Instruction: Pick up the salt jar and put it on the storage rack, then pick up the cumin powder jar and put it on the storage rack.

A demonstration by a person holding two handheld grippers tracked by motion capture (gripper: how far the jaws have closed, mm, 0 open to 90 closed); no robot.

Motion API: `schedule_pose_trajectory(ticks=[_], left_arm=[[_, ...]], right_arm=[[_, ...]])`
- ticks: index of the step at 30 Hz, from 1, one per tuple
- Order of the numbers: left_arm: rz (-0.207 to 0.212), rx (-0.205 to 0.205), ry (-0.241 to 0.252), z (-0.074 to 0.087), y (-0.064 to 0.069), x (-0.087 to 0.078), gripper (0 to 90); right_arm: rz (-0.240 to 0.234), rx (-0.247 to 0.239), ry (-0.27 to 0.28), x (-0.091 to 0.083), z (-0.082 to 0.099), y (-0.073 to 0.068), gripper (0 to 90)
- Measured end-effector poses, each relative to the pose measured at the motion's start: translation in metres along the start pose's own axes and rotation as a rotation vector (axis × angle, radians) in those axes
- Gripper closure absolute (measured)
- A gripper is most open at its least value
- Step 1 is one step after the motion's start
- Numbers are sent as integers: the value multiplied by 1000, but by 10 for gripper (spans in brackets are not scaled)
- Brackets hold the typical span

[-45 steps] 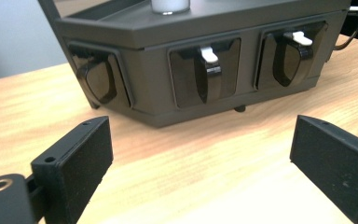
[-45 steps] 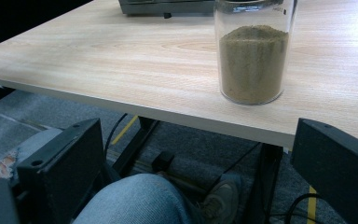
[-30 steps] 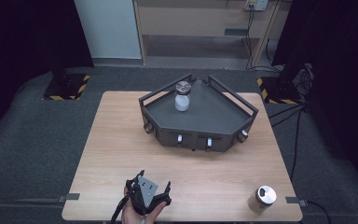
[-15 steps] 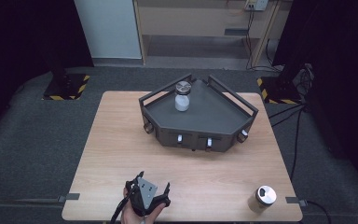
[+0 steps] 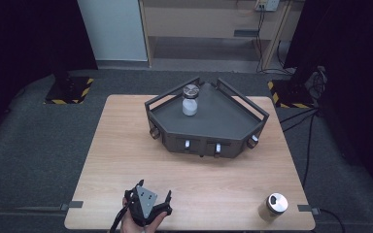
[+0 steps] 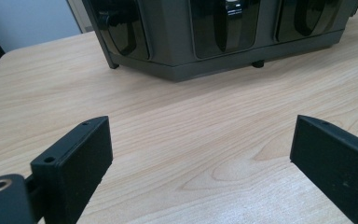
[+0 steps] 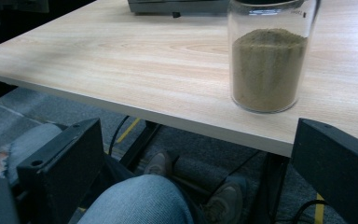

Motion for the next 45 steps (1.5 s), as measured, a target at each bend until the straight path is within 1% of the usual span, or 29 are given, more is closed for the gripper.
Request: schedule_pose_trajectory(ticks=[2, 8, 11, 16, 18, 21, 26, 30, 33, 36, 40, 43, 45], left_arm=[[7, -11, -3, 0, 0, 0, 47], [3, -6, 12, -1, 2, -2, 47], [5, -12, 24, -2, 2, -3, 45], [24, -16, 23, -3, 3, -4, 45], [28, -24, 25, -3, 4, -4, 45], [26, -36, 32, -3, 3, -4, 44], [28, -45, 31, -3, 0, -3, 44], [32, -44, 27, -2, 0, -2, 44], [25, -45, 26, -2, -1, -3, 44], [20, -49, 28, -2, -2, -3, 43], [26, -44, 32, -3, 0, -3, 41], [27, -45, 35, -4, 0, -3, 42], [26, -46, 36, -4, -1, -3, 41]], right_arm=[[1, -1, 1, -1, 0, 0, 32], [13, -10, 16, -4, -1, -1, 32], [20, -18, 19, -4, -2, -1, 32], [29, -6, 16, -3, -2, -2, 32], [28, 2, 19, -4, 0, -1, 29], [13, 22, 27, -4, 0, 1, 18], [12, 12, 35, -5, -2, 1, 18], [9, -15, 61, -11, -10, -2, 14], [5, -36, 75, -16, -17, -2, 14], [16, -56, 89, -20, -24, -1, 14], [32, -64, 111, -24, -33, 1, 14], [44, -58, 118, -25, -37, 2, 15], [49, -63, 119, -25, -40, 3, 16]])
Point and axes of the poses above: each handheld gripper's, and its own axes: x roughly forward along the jaws, z roughly out of its underside, y roughly to its right, the point moved 8 cm from there along x, roughly forward along the jaws, and after that the axes turned 10 degrees about -y, right-handed, at the moved point
